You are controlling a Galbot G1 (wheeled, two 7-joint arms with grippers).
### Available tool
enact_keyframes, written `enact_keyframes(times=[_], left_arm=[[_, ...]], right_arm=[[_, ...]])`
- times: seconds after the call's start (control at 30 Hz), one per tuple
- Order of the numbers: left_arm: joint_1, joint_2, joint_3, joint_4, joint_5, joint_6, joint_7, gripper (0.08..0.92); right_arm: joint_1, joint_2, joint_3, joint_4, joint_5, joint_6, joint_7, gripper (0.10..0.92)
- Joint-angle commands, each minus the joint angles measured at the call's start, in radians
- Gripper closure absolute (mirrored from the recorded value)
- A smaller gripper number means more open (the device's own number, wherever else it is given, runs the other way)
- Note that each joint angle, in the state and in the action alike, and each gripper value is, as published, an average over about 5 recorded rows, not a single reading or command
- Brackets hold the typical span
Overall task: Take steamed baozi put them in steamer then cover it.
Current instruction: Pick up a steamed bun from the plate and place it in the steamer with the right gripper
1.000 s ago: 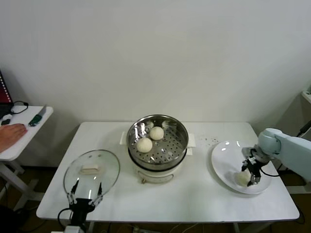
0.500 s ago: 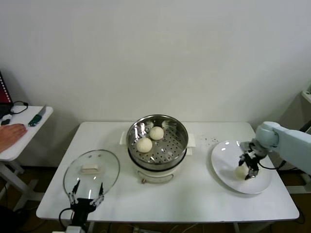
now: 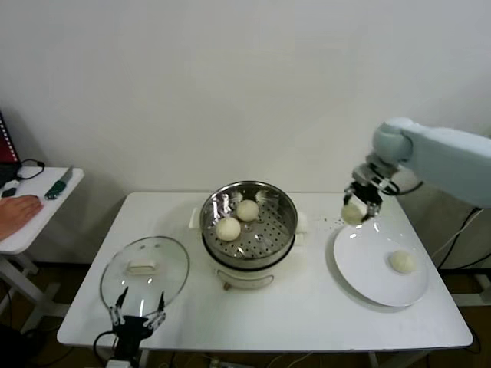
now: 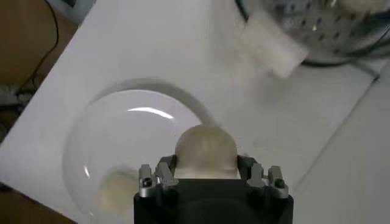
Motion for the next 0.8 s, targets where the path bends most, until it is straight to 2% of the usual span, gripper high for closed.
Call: enact_keyframes(times=[0.03, 0.43, 0.8], left_arm=[[0.002, 0.005, -0.001, -0.006, 0.005, 0.006, -0.002, 0.177], [0.025, 0.022, -0.013, -0.016, -0.013, 0.001, -0.002, 0.177], [0.042, 0.029, -0.025, -0.003, -0.028, -0.009, -0.002, 0.177]], right_arm=[[0.205, 0.288, -0.034, 0.02, 0.035, 0.208, -0.051, 0.364], [0.006, 0.542, 0.094, -0.012, -0.112, 0.302, -0.041, 0.364], [-0.137, 0.578, 0.082, 0.01, -0.182, 0.316, -0.022, 0.355]])
